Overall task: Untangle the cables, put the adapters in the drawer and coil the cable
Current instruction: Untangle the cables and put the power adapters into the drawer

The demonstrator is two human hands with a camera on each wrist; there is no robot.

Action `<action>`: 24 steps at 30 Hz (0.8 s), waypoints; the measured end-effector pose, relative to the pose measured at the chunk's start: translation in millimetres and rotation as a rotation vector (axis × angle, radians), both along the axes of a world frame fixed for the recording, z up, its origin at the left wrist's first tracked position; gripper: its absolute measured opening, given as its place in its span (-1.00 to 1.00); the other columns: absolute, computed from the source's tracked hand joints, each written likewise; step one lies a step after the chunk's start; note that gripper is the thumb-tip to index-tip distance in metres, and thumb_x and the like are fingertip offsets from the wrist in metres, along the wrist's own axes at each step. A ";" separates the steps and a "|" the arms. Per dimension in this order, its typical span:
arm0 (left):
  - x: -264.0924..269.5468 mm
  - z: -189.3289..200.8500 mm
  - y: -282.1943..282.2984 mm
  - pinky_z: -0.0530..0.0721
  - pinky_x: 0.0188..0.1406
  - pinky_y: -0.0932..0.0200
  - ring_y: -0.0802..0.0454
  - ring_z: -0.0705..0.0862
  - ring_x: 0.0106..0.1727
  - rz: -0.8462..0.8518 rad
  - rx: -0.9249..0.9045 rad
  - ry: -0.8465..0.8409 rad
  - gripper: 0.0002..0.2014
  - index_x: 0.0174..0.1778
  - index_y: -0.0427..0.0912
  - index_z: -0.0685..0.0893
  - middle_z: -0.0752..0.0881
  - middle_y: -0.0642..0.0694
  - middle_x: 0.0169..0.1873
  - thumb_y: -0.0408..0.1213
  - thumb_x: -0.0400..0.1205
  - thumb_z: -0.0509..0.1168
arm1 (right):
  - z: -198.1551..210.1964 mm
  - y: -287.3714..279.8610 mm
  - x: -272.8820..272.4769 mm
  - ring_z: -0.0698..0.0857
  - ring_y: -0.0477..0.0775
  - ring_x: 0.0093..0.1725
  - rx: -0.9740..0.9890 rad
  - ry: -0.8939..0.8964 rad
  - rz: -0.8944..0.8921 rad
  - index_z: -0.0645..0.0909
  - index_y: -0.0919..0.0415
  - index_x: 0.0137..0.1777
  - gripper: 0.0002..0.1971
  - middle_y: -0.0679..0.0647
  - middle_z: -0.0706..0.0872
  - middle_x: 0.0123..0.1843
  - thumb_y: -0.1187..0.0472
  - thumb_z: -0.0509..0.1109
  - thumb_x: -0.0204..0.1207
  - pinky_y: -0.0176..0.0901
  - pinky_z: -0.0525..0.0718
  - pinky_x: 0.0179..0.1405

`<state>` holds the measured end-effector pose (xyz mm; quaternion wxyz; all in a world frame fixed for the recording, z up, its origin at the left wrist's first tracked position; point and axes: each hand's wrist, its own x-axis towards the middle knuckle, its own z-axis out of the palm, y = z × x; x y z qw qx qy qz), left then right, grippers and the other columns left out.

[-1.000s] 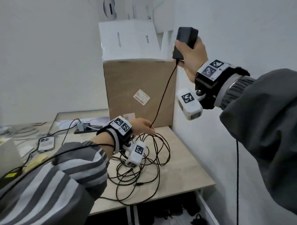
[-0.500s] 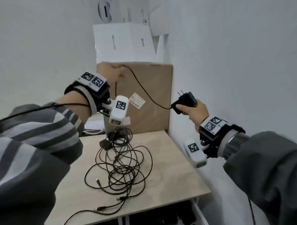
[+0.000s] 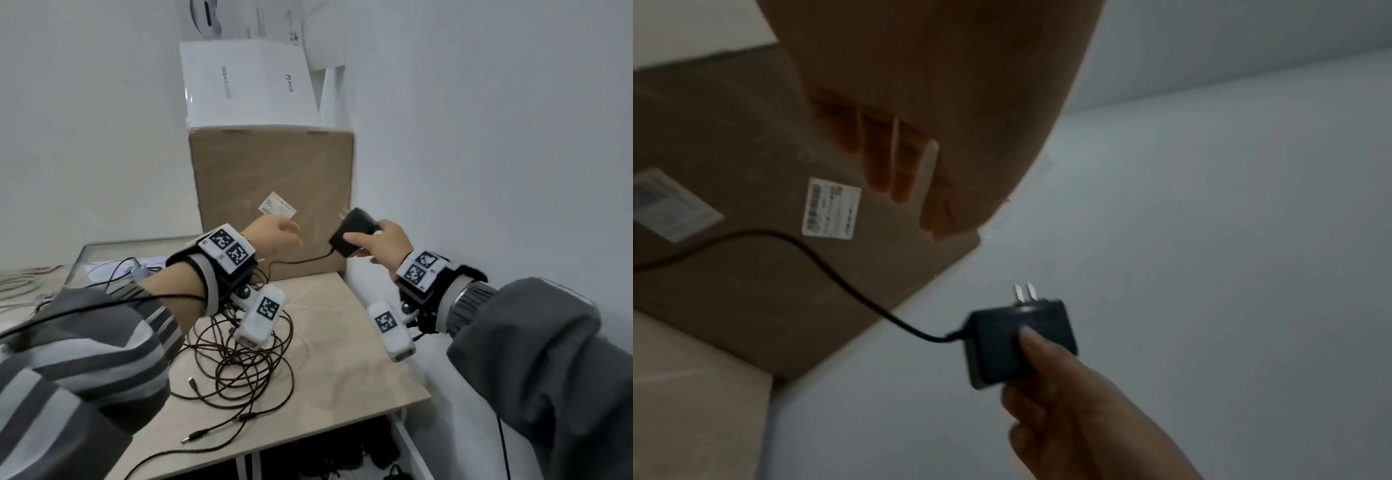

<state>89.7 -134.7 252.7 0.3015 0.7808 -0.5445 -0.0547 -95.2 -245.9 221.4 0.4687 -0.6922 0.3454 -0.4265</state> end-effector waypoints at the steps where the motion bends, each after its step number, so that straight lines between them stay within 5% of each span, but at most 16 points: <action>1: -8.6 -1.8 -3.0 0.37 0.45 0.14 -0.01 0.42 0.50 -0.067 0.027 -0.040 -0.46 0.49 -0.12 0.48 0.48 -0.07 0.48 -0.16 0.57 0.40 | 1.0 3.0 0.2 0.77 0.07 -0.18 -0.041 0.019 0.001 0.57 0.30 0.14 -0.58 0.20 0.77 0.00 0.14 0.59 0.37 -0.42 0.51 -0.57; 3: -25.8 -6.2 -5.8 0.44 0.41 0.13 0.02 0.48 0.44 -0.190 0.052 -0.007 -0.29 0.54 -0.09 0.37 0.49 0.01 0.43 -0.05 0.48 0.47 | 3.0 9.5 2.3 0.79 0.11 -0.12 -0.112 0.054 0.016 0.59 0.22 0.05 -0.60 0.16 0.78 -0.05 0.06 0.62 0.33 -0.37 0.52 -0.48; 6: -45.4 -19.9 -11.8 0.69 0.12 0.05 -0.02 0.72 0.15 -0.353 -0.046 0.210 -0.31 0.27 -0.10 0.58 0.75 -0.03 0.09 0.12 0.25 0.46 | 3.2 24.5 4.0 0.73 0.03 -0.29 -0.120 0.026 0.088 0.66 0.24 0.05 -0.66 0.12 0.76 -0.16 0.05 0.57 0.40 -0.28 0.60 -0.41; 10: -53.2 -34.1 -16.5 0.60 -0.26 0.27 0.11 0.66 -0.20 -0.272 -0.248 0.401 -0.59 0.15 -0.16 0.59 0.70 0.01 -0.20 -0.15 0.43 0.51 | -1.6 34.4 6.4 0.73 0.05 -0.14 -0.028 -0.117 0.138 0.59 0.29 0.22 -0.65 0.19 0.73 0.06 0.06 0.41 0.57 -0.14 0.74 -0.06; 14: -47.1 -27.2 -6.9 0.51 -0.17 0.03 -0.02 0.57 -0.22 -0.252 -0.455 0.709 -0.78 -0.16 -0.15 0.59 0.60 -0.09 -0.32 -0.16 0.43 0.46 | -14.3 45.0 2.4 0.66 0.09 0.24 0.111 -0.104 0.281 0.47 0.12 0.28 -0.72 0.12 0.61 0.33 0.04 0.29 0.65 -0.07 0.60 0.25; 18: -44.7 -5.1 9.6 0.59 -0.13 0.18 -0.01 0.60 -0.15 -0.349 -0.566 1.079 -0.89 0.03 -0.23 0.52 0.57 -0.16 -0.17 -0.32 0.67 0.30 | -32.9 65.2 10.8 0.63 -0.07 0.22 0.178 0.078 0.611 0.49 0.06 0.32 -0.68 -0.02 0.70 0.22 0.25 0.37 0.59 0.02 0.41 0.36; 21: -32.2 10.7 26.0 0.71 0.04 0.20 0.02 0.72 -0.01 -0.311 -0.665 1.088 -0.72 0.26 -0.33 0.50 0.65 -0.16 0.00 -0.32 0.67 0.29 | -38.2 84.5 28.4 0.64 -0.22 0.03 0.151 0.143 0.735 0.60 0.01 0.09 -0.85 -0.13 0.72 -0.03 0.28 0.32 0.62 -0.03 0.37 0.31; 24: -15.2 20.8 44.3 0.64 0.29 0.05 -0.02 0.72 0.05 -0.251 -0.712 1.083 -0.74 0.23 -0.34 0.52 0.65 -0.18 0.02 -0.33 0.66 0.31 | -37.4 95.4 47.4 0.62 -0.10 0.07 0.083 0.038 0.625 0.57 0.07 0.10 -0.84 -0.06 0.66 0.03 0.21 0.42 0.57 -0.12 0.49 0.21</action>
